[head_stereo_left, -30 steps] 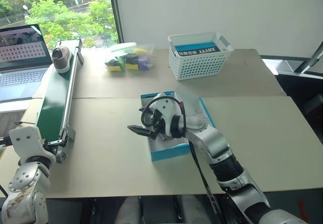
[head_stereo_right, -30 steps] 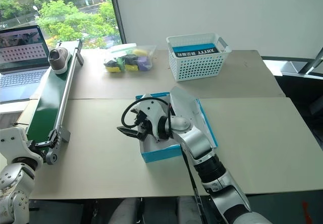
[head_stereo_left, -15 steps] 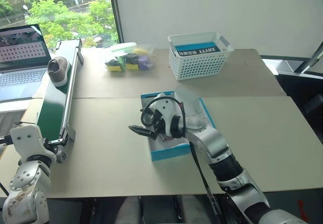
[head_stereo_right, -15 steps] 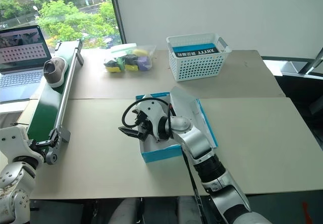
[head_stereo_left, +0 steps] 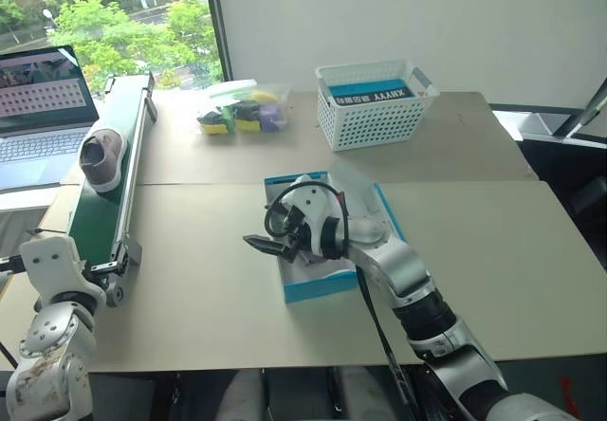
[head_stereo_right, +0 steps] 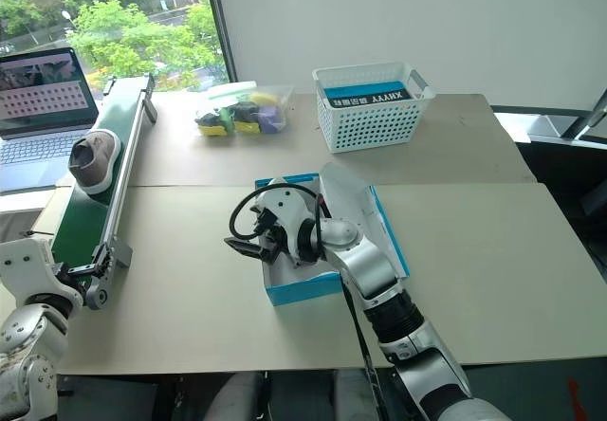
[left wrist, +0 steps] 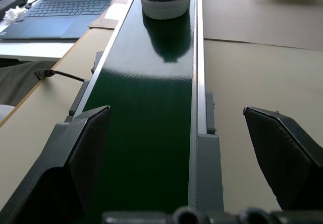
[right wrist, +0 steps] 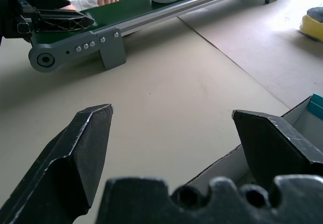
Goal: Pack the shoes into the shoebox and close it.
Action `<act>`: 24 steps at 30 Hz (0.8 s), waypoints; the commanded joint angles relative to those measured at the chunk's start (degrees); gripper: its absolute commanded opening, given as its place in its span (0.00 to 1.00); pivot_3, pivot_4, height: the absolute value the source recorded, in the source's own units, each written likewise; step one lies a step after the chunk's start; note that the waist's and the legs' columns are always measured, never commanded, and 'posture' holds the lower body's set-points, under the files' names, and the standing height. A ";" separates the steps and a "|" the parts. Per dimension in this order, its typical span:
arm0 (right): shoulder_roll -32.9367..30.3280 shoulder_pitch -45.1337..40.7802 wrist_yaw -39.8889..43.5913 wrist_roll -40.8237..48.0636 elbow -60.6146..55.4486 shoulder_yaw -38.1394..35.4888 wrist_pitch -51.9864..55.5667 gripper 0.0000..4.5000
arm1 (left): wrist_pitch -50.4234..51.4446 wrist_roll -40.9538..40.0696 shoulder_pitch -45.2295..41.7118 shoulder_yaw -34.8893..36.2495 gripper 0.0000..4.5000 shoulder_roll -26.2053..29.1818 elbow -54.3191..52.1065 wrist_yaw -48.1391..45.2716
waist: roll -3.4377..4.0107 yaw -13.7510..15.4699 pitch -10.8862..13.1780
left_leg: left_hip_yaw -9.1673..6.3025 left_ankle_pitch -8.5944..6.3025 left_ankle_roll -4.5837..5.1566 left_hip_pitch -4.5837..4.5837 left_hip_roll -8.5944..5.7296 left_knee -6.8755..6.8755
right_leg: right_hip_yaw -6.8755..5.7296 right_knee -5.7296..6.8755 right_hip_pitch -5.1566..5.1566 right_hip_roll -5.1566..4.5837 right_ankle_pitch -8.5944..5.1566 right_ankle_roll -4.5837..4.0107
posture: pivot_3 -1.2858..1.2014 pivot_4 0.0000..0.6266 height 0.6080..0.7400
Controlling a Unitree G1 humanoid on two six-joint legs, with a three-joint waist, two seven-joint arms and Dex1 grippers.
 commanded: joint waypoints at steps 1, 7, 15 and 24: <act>0.10 -0.55 -0.25 -0.15 -1.33 -0.59 -0.32 1.00 | -1.19 0.52 -0.79 0.81 1.00 1.33 -0.10 0.06 | 0.00 0.01 0.00 | 0.00 0.00 0.00 0.00 0.00 0.00 | 0.00 0.00 0.00 0.00 0.00 0.00 | 0.52 0.24 0.96; 0.06 -0.40 -0.53 -0.12 -1.54 -0.65 -0.29 1.00 | -1.41 0.73 -1.12 1.05 1.00 1.25 0.61 0.22 | 0.00 0.00 0.00 | 0.00 0.00 0.00 0.00 0.00 0.00 | 0.00 0.00 0.00 0.00 0.00 0.00 | 0.52 0.24 0.96; 0.04 -0.41 -0.66 0.25 -1.86 -0.97 0.11 1.00 | 0.10 0.78 -1.19 1.98 1.00 0.65 1.61 2.10 | 0.00 -0.01 0.00 | 0.00 0.00 0.00 0.00 0.00 0.00 | 0.00 0.00 -0.01 0.00 0.00 0.00 | 0.52 0.24 0.96; 0.05 -0.50 -0.78 0.44 -1.94 -1.36 0.54 1.00 | 2.17 0.14 -1.90 2.06 1.00 0.13 3.66 3.59 | 0.00 0.02 0.00 | 0.00 0.00 0.00 0.00 0.00 0.00 | 0.00 0.00 0.00 0.00 0.00 0.00 | 0.52 0.24 0.96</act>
